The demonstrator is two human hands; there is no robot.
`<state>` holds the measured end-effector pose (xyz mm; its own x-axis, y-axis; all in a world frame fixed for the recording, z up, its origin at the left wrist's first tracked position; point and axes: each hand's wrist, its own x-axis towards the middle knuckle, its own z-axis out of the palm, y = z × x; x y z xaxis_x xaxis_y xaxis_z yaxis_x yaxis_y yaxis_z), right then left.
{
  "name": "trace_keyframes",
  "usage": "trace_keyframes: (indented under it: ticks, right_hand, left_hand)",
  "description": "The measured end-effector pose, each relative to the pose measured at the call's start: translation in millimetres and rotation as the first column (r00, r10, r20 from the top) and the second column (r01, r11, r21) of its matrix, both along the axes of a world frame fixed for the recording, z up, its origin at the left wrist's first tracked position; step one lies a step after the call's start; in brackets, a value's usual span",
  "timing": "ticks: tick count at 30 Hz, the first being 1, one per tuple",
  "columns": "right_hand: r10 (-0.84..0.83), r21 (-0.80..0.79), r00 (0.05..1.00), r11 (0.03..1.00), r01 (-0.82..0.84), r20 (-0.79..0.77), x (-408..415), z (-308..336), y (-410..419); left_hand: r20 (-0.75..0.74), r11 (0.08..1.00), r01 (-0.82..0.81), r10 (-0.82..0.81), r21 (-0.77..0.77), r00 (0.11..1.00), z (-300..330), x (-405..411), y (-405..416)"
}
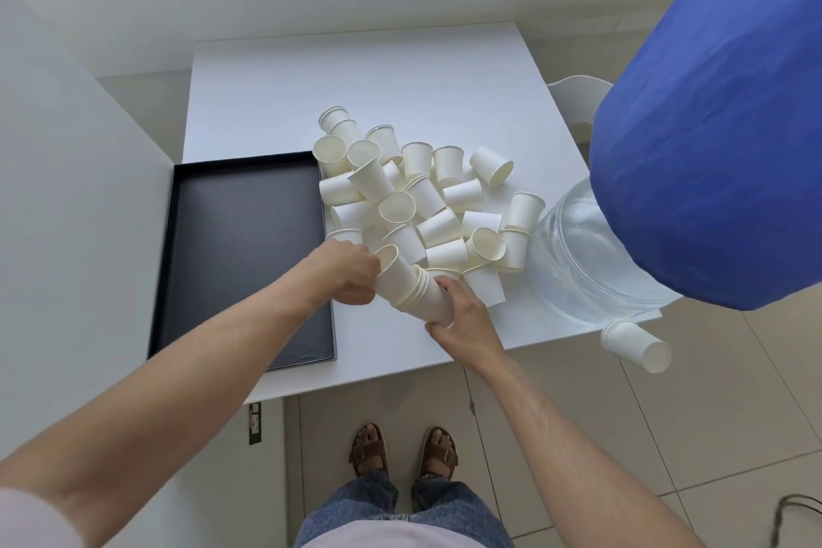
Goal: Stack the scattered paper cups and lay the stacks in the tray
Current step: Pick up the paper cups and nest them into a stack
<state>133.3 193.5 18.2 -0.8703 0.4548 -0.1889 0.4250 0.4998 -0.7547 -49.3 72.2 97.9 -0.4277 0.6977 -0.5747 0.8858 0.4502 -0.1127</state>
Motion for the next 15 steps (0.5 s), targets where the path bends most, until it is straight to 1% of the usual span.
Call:
trace_keyframes:
  ticks: [2,5,7,9,10,12,14,15]
  right_hand:
    - [0.029,0.011,1.000,1.000,-0.029,0.005,-4.9,0.2,-3.4]
    - [0.022,-0.017,1.000,1.000,-0.023,-0.021,-13.4,-0.3,-10.1]
    - [-0.007,-0.044,1.000,0.999,0.006,-0.029,-16.4,-1.6,-11.6]
    - [-0.033,-0.082,0.999,0.996,0.032,-0.015,-16.1,-3.3,-11.6]
    - [-0.053,-0.107,0.999,0.993,0.052,-0.008,-15.4,-4.4,-11.5]
    - [-0.100,-0.158,0.995,0.983,0.098,-0.006,-14.4,-6.5,-11.6]
    - [-0.137,-0.194,0.991,0.972,0.133,-0.005,-13.4,-7.7,-11.3]
    - [-0.153,-0.209,0.988,0.966,0.150,-0.001,-13.1,-8.3,-10.6]
  left_hand:
    - [-0.010,0.998,0.050,-0.050,-0.038,0.999,-0.2,3.9,7.4]
    - [0.022,0.996,0.085,-0.084,-0.026,0.996,-4.3,9.8,14.3]
    - [0.095,0.999,0.043,-0.044,0.012,0.994,-8.6,10.0,14.3]
    - [0.246,0.994,-0.072,0.051,0.077,0.968,-16.3,9.0,10.4]
    - [0.344,0.983,-0.149,0.103,0.111,0.933,-21.4,8.4,6.7]
    - [0.523,0.931,-0.319,0.184,0.180,0.832,-32.8,6.2,-2.7]
    - [0.659,0.840,-0.491,0.236,0.231,0.714,-42.4,2.5,-13.1]
    - [0.715,0.777,-0.579,0.258,0.246,0.650,-46.5,-0.6,-17.8]
